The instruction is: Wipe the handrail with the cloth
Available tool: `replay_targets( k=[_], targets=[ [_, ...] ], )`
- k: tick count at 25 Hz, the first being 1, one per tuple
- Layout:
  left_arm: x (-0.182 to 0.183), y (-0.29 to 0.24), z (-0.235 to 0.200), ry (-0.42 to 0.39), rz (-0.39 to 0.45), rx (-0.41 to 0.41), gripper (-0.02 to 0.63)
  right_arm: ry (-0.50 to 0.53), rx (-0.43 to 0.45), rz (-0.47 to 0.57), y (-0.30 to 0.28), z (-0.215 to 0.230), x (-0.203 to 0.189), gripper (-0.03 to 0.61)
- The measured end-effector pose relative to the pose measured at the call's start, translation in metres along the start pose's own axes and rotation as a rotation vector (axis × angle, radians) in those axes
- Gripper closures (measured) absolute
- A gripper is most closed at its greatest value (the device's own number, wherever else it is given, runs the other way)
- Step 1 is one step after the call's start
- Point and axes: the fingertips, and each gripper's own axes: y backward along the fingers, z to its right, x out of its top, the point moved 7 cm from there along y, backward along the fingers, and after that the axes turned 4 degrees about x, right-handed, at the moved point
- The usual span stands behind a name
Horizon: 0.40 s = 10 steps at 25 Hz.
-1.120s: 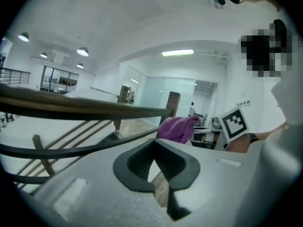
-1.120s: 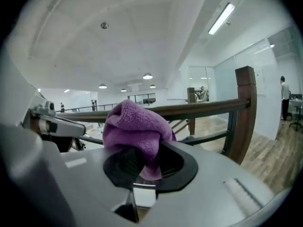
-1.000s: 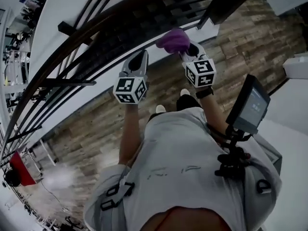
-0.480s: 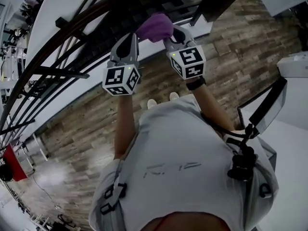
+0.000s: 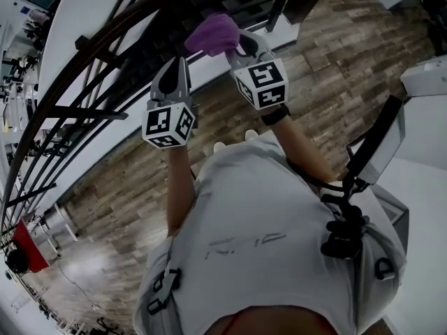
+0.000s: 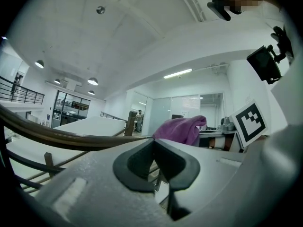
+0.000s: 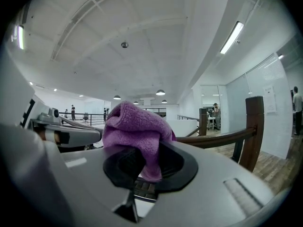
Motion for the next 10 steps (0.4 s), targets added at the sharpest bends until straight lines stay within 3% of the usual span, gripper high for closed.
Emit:
replay_targets(
  k=[10],
  targets=[
    [-0.019, 0.01, 0.008, 0.017, -0.064, -0.025, 0.614, -0.037, -0.016, -0.041, 0.004, -0.004, -0.017, 0.522]
  ],
)
